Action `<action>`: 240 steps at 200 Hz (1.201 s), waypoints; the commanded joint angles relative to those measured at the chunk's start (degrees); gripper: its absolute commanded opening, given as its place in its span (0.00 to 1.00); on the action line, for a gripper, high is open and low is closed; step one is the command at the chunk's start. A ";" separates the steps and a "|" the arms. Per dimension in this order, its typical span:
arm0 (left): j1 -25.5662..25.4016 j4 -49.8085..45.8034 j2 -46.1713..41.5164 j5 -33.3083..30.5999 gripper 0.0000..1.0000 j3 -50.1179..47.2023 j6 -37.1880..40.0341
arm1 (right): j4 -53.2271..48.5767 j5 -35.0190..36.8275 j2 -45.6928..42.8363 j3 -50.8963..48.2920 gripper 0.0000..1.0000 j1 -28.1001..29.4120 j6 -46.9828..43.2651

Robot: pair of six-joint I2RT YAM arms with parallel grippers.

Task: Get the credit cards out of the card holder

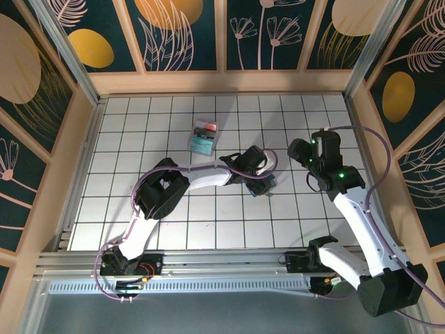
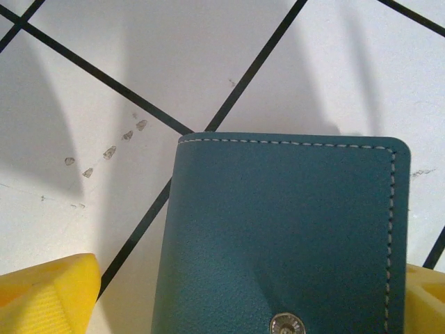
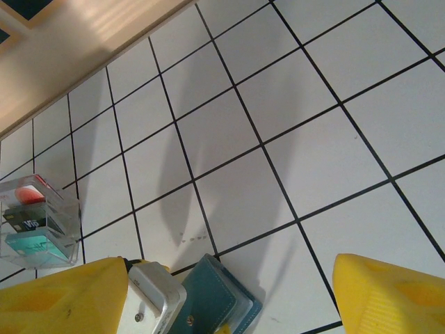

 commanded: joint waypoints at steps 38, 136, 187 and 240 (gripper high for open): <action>-0.34 -4.45 1.42 0.28 0.87 -0.47 2.80 | 2.43 -0.77 0.35 -0.83 0.77 -0.37 0.36; -0.44 -6.12 2.50 0.34 0.55 -0.62 4.41 | 3.80 -2.56 1.76 -0.43 0.77 -0.32 -0.17; -0.46 -5.38 0.28 0.30 0.31 -0.87 2.08 | 4.70 -2.98 0.86 -2.11 0.76 -0.33 0.08; -0.44 -2.99 -5.39 -1.03 0.12 -2.40 -3.37 | 7.36 -5.06 -1.98 -9.84 0.76 -0.75 3.48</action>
